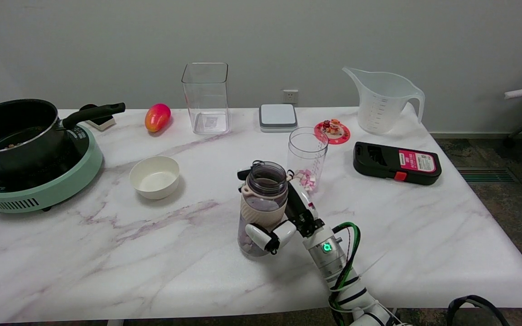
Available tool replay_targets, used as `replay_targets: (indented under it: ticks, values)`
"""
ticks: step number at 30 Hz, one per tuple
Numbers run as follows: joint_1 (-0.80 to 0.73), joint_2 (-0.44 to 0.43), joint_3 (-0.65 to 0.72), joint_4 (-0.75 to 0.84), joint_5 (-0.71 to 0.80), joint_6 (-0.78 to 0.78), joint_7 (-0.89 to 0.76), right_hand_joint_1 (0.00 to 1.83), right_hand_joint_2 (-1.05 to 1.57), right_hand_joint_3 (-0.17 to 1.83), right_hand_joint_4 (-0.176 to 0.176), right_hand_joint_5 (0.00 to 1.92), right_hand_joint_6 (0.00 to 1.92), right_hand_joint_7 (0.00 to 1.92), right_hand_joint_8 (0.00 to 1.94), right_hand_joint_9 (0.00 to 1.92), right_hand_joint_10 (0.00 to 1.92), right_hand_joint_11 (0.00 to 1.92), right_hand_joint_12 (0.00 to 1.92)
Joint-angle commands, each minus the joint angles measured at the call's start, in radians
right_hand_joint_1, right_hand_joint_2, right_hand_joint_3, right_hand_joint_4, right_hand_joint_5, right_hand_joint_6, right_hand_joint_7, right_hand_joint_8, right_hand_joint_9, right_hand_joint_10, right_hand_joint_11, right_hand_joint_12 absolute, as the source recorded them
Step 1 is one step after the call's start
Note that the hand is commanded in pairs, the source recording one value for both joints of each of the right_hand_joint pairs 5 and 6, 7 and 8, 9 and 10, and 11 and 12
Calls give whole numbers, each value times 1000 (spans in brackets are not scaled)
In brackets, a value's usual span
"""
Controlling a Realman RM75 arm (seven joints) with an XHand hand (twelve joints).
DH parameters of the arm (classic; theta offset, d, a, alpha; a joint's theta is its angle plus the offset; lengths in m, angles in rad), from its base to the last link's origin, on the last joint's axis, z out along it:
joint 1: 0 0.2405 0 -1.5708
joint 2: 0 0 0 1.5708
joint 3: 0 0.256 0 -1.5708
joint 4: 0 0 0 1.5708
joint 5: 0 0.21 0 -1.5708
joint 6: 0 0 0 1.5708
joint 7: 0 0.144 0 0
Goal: Place the bottle onto the table.
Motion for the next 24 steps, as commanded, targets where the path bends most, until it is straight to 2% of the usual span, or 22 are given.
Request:
replay_targets:
  ticks: [1, 9, 24]
  values:
    - [-19, 22, 1, 83, -3, -57, -30, 1322, -72, 1479, 0, 619, 619, 609, 609, 519, 519, 712, 712]
    - [-46, 45, 5, 145, 5, -92, -72, 1291, -220, 1638, 0, 526, 526, 600, 600, 516, 516, 709, 709]
    - [-92, 45, 41, 170, 7, -91, -90, 1233, -388, 1519, 0, 339, 339, 594, 594, 506, 506, 701, 701]
